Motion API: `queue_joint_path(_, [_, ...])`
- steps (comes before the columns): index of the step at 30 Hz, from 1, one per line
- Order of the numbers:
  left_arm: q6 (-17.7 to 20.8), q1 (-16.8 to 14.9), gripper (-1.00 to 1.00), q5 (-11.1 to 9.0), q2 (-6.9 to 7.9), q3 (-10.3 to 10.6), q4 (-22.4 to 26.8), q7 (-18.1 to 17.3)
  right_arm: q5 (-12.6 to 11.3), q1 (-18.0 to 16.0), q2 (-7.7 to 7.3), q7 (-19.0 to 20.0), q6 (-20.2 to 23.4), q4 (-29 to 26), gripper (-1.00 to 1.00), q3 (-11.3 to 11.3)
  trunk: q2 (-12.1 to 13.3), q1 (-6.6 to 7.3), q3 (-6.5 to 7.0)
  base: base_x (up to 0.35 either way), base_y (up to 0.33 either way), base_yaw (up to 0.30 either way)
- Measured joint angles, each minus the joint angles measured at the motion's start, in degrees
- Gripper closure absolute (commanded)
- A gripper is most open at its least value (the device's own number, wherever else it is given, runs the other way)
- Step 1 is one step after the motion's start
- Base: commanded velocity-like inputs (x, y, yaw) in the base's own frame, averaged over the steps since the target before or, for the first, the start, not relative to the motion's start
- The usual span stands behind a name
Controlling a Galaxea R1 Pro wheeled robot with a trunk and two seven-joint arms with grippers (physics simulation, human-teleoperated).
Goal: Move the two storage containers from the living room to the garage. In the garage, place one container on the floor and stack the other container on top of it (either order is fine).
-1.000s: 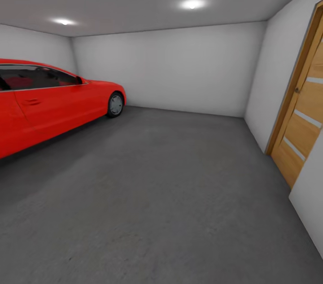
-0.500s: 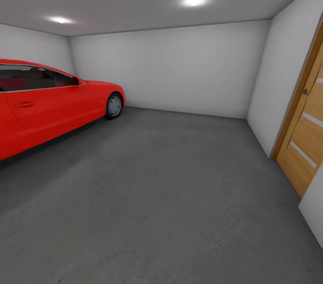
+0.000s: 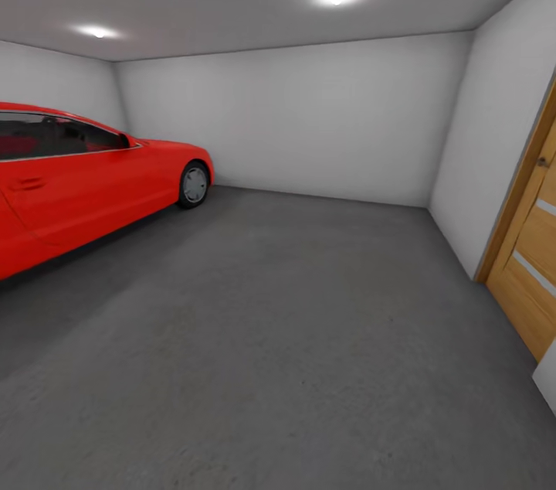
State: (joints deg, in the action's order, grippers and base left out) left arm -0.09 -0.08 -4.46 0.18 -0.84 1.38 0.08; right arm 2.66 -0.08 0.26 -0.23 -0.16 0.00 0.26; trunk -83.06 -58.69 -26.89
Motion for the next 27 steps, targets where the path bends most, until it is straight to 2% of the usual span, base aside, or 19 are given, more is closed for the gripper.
queue_joint_path(3, [-0.1, 0.0, -1.00, 0.0, 0.00, 0.0, 0.0, 0.0, 0.0, 0.0, -0.04, -0.2, 0.0, 0.0, -1.00, 0.1, 0.0, 0.00, 0.00, 0.322, 0.000, 0.000])
queue_joint_path(27, [-0.4, 0.0, -1.00, -0.1, 0.01, -0.1, 0.0, 0.2, 0.0, 0.0, 0.00, -0.2, -0.1, 0.0, -1.00, 0.0, 0.0, 0.00, 0.00, 0.322, 0.000, -0.242])
